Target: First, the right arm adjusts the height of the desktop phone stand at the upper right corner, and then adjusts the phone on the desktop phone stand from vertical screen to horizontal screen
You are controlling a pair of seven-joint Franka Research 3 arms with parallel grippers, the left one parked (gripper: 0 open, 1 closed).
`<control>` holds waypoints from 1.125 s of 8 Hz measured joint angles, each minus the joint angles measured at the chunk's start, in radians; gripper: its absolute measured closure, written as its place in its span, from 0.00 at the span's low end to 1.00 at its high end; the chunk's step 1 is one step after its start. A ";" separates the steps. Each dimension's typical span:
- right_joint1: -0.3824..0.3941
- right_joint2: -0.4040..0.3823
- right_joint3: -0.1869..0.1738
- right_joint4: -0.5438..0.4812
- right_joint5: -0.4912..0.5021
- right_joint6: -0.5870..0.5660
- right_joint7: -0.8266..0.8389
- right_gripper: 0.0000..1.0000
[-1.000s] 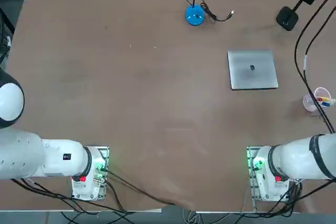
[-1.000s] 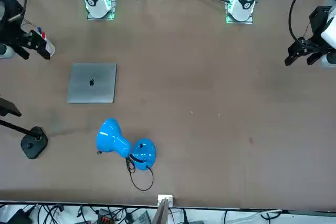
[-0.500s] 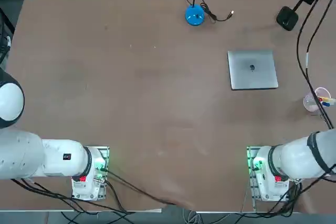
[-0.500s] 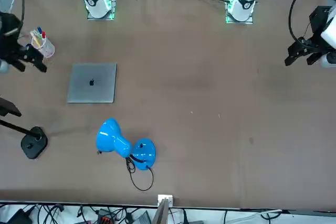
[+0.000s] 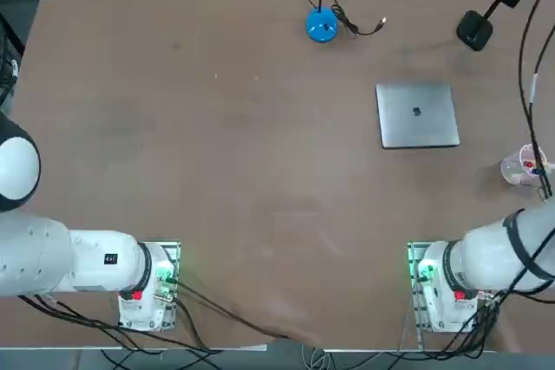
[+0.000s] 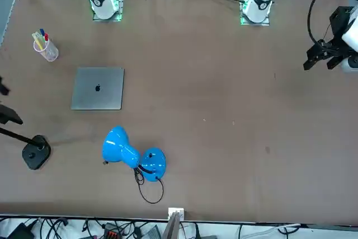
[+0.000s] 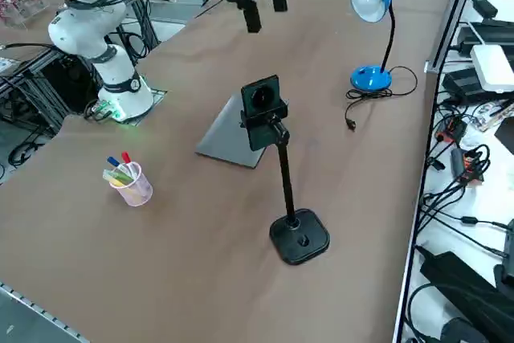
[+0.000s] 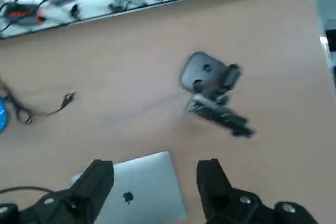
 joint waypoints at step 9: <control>-0.164 0.249 -0.001 0.220 0.055 0.055 0.144 0.37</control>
